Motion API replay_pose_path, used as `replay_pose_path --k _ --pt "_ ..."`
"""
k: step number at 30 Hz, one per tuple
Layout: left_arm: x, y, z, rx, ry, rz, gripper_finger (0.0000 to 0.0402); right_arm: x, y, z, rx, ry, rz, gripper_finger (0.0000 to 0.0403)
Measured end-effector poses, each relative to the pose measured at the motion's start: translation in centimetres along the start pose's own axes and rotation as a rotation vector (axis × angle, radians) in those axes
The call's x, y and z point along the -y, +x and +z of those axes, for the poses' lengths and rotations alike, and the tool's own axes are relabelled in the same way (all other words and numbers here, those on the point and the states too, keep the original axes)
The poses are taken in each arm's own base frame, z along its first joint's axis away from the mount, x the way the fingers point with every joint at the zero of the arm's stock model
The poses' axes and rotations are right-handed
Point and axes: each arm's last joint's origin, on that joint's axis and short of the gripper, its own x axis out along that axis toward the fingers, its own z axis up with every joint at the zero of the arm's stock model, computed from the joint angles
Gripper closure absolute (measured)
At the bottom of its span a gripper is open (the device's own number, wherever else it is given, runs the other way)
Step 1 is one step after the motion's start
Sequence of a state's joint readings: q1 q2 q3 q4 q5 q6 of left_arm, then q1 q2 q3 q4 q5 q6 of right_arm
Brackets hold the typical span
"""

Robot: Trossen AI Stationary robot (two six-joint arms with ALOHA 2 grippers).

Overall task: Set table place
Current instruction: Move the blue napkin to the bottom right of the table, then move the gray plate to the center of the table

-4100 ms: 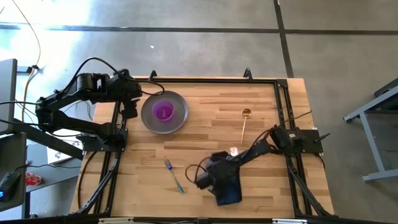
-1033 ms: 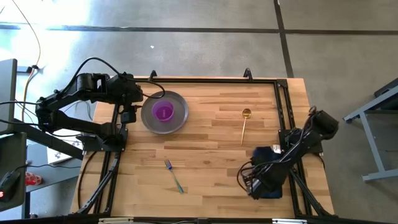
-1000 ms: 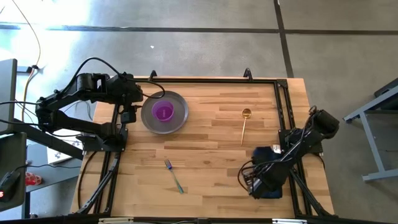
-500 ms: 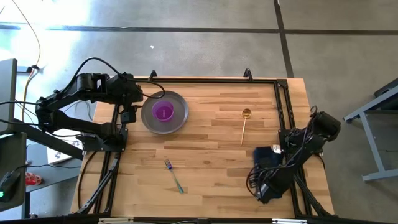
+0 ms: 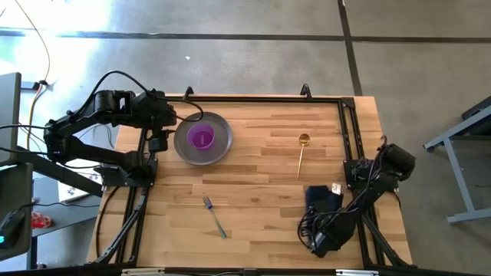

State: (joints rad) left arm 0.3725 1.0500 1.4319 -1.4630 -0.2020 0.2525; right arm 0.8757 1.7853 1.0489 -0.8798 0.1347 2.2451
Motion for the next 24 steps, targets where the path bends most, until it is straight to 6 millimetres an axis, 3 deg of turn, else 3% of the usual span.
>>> replay_pose_path --k 4,9,18,24 --pt "-0.1 0.0 -0.1 -0.014 0.002 0.023 0.0218 -1.4 -2.1 0.4 0.033 0.024 0.098 0.0403" --pt "-0.3 0.6 -0.1 -0.063 -0.079 0.139 0.0219 -3.5 -5.0 2.7 0.159 -0.015 0.155 0.0403" --pt "-0.6 6.9 0.7 -0.181 -0.071 0.186 0.0298 -8.5 -8.9 9.2 0.230 -0.287 0.160 0.0403" --pt "-4.3 10.5 1.0 -0.235 -0.091 0.173 0.0374 -10.0 -10.9 14.9 0.328 -0.424 0.095 0.0403"
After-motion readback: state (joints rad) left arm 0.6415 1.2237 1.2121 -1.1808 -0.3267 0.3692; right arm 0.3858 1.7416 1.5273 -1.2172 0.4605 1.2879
